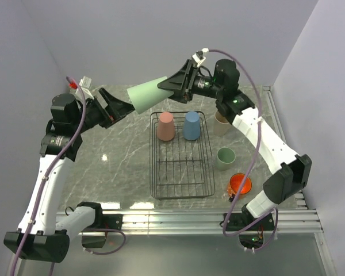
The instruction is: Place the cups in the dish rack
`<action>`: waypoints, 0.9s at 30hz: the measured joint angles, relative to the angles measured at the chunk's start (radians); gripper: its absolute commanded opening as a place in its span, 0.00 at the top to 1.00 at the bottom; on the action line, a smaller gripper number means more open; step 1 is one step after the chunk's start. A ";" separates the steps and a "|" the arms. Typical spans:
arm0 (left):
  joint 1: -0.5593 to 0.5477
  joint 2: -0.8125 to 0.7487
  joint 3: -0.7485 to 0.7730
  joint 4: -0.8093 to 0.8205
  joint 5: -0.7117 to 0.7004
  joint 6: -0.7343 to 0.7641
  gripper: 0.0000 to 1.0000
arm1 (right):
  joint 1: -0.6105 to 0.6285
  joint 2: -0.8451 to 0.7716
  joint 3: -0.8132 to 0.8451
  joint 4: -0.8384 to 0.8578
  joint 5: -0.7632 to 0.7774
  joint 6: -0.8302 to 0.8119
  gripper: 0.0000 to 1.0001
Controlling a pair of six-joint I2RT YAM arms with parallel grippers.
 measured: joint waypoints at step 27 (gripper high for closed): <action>0.000 -0.020 -0.039 -0.648 -0.568 0.235 0.05 | 0.381 0.191 0.310 -1.048 1.132 -0.733 1.00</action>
